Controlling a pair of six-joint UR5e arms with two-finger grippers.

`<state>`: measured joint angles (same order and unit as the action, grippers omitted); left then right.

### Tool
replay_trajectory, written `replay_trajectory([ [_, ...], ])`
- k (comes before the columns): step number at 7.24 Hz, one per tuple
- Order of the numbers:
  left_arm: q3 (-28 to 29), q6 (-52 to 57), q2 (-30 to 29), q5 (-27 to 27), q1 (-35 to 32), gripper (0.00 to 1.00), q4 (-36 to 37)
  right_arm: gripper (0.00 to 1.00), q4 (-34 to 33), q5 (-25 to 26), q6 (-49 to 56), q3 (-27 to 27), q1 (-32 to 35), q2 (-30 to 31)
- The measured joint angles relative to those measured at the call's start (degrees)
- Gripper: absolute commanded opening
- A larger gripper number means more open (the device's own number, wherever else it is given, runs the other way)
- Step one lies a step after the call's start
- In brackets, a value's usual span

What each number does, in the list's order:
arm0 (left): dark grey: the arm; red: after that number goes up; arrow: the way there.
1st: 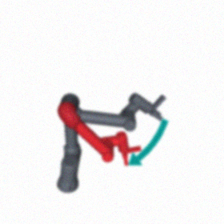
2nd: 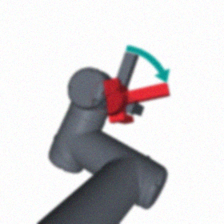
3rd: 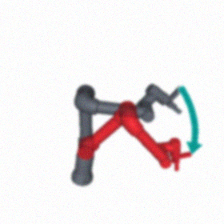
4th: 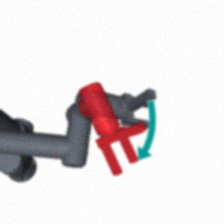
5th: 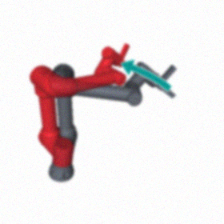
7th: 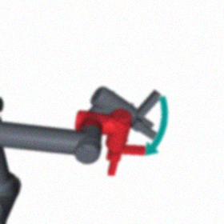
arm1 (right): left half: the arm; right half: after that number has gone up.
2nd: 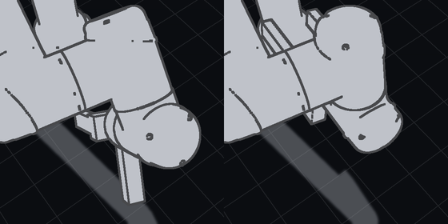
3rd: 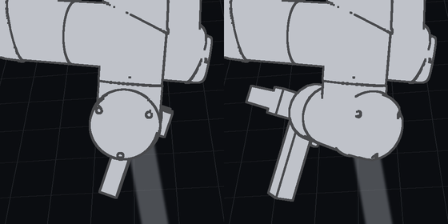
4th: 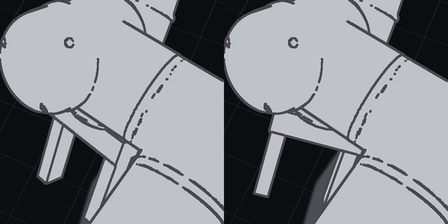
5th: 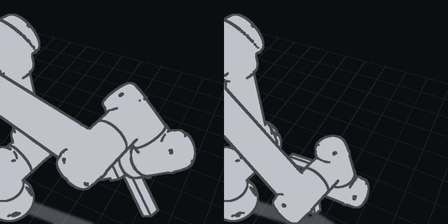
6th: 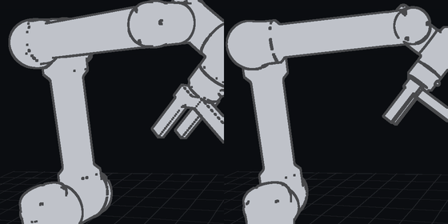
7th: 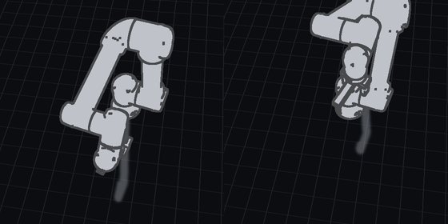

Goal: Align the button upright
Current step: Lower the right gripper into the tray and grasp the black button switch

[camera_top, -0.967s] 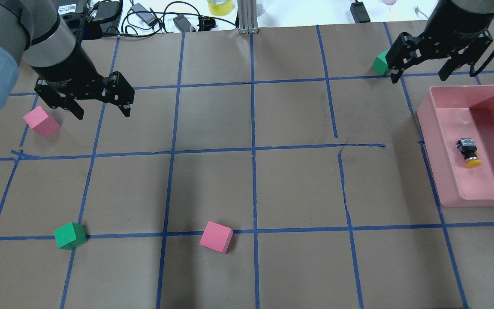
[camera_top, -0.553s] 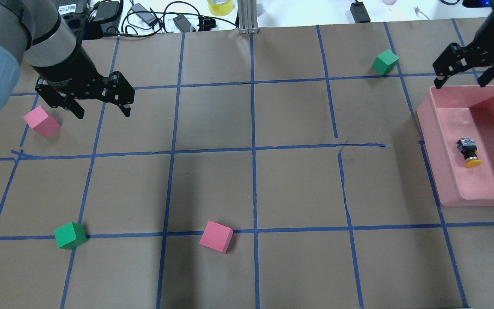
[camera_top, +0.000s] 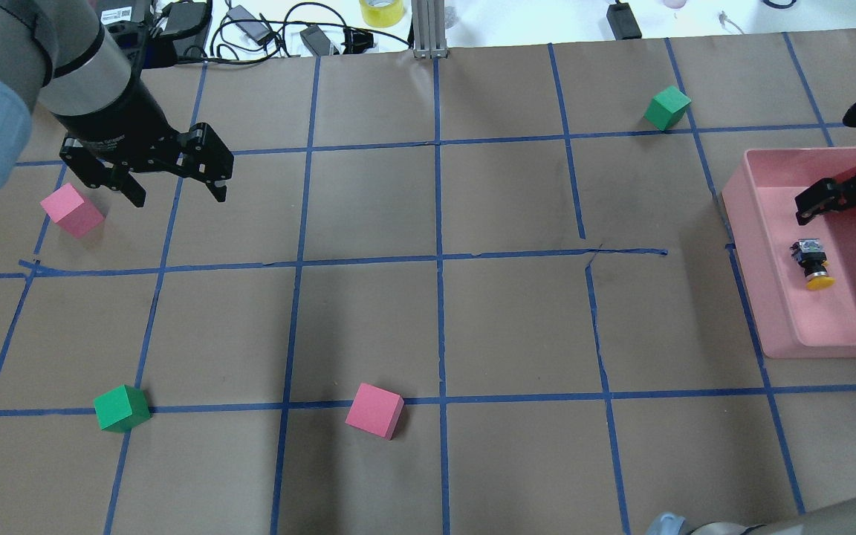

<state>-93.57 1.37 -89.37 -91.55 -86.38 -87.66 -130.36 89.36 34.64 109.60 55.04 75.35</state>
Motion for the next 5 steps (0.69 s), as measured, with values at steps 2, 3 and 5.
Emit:
replay_trajectory([
  [2,-0.07,0.58,-0.21,-0.17,0.23,1.00,0.05,1.00,-3.61,0.09,2.20,0.82,-0.92,-3.60],
  [3,-0.10,0.74,-0.24,-0.19,0.29,1.00,0.14,1.00,-4.52,0.13,3.11,0.88,-1.02,-4.76],
  [5,-0.12,0.82,-0.27,-0.22,0.29,1.00,0.20,1.00,-5.07,0.68,5.10,0.96,-1.07,-6.19],
])
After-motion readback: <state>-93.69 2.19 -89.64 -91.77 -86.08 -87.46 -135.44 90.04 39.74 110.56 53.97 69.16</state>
